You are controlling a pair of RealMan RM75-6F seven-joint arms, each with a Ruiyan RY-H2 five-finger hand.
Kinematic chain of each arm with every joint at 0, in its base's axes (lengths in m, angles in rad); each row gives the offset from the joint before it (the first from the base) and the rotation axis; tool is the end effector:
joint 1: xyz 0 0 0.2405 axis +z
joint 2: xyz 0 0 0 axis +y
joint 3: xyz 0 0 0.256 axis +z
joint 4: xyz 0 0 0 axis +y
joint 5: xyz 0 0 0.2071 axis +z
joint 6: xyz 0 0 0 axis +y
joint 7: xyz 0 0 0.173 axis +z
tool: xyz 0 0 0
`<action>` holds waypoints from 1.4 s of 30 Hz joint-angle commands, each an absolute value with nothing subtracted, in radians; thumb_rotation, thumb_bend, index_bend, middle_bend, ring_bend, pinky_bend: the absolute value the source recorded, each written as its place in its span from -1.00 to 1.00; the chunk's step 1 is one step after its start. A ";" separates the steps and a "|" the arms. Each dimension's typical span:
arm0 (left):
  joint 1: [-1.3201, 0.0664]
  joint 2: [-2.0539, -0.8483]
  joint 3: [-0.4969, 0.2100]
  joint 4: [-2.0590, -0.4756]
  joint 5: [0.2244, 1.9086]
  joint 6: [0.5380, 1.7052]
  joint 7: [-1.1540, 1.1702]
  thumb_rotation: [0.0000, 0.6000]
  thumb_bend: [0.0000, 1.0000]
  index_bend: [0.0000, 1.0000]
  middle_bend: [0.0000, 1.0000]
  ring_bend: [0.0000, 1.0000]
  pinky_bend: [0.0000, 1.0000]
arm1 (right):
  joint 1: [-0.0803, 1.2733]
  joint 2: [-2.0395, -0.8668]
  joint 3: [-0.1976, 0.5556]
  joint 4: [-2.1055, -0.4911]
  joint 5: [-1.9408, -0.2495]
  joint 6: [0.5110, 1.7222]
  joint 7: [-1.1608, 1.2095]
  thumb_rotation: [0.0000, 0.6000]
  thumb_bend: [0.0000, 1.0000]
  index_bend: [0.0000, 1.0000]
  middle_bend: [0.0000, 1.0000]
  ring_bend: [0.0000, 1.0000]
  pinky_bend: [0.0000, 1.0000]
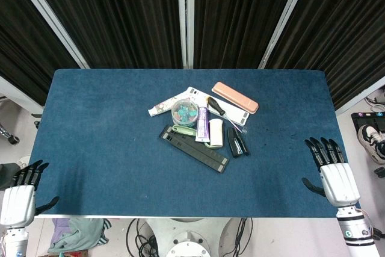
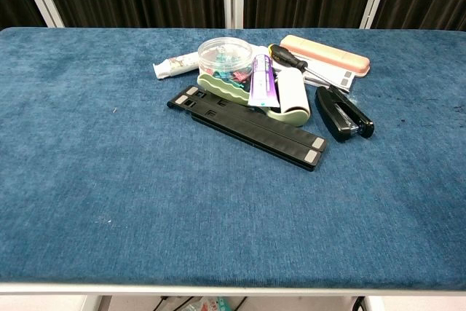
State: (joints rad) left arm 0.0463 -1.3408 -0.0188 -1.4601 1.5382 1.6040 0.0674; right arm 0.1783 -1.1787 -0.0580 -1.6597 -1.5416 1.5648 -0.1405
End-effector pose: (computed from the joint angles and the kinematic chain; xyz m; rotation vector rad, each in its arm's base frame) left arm -0.3289 0.1615 0.1142 -1.2894 -0.9056 -0.8758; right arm -0.2739 -0.2125 0.1322 1.5007 -0.8185 0.9518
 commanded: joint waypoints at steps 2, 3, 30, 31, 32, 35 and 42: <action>0.042 -1.342 -0.020 -1.459 1.534 1.597 0.066 1.00 -0.86 -0.64 -0.73 -0.72 -0.64 | 0.173 -1.184 -0.047 -1.662 -1.544 1.558 -0.148 1.00 -0.82 -0.95 -0.84 -1.00 -0.99; 0.042 -1.342 -0.020 -1.458 1.534 1.596 0.065 1.00 -0.85 -0.64 -0.73 -0.72 -0.64 | 0.172 -1.186 -0.045 -1.663 -1.544 1.557 -0.149 1.00 -0.82 -0.95 -0.84 -1.00 -0.99; 0.080 -1.358 0.002 -1.405 1.539 1.641 0.006 1.00 -0.85 -0.64 -0.73 -0.72 -0.64 | 0.723 -1.634 0.332 -1.439 -0.831 0.833 -0.233 1.00 -1.00 -1.00 -0.94 -1.00 -0.91; 0.081 -1.358 0.002 -1.404 1.539 1.641 0.005 1.00 -0.85 -0.64 -0.73 -0.72 -0.64 | 0.733 -1.644 0.334 -1.424 -0.822 0.828 -0.235 1.00 -1.00 -1.00 -0.94 -1.00 -0.91; 0.082 -1.358 0.002 -1.402 1.538 1.641 0.003 1.00 -0.86 -0.64 -0.73 -0.72 -0.64 | 0.745 -1.655 0.334 -1.408 -0.812 0.820 -0.235 1.00 -1.00 -1.00 -0.94 -1.00 -0.91; 0.087 -1.359 0.001 -1.398 1.535 1.646 -0.001 1.00 -0.86 -0.64 -0.73 -0.72 -0.64 | 0.768 -1.672 0.325 -1.376 -0.793 0.800 -0.243 1.00 -1.00 -1.00 -0.94 -1.00 -0.92; 0.093 -1.361 0.000 -1.389 1.529 1.647 -0.010 1.00 -0.85 -0.64 -0.73 -0.72 -0.64 | 0.788 -1.699 0.315 -1.328 -0.791 0.797 -0.227 1.00 -1.00 -1.00 -0.93 -1.00 -0.93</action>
State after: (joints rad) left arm 0.0932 -1.3608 0.0001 -1.3890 1.5289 1.6473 -0.0103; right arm 0.7854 -1.6946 0.3152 -1.3330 -0.7875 0.7983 -0.2322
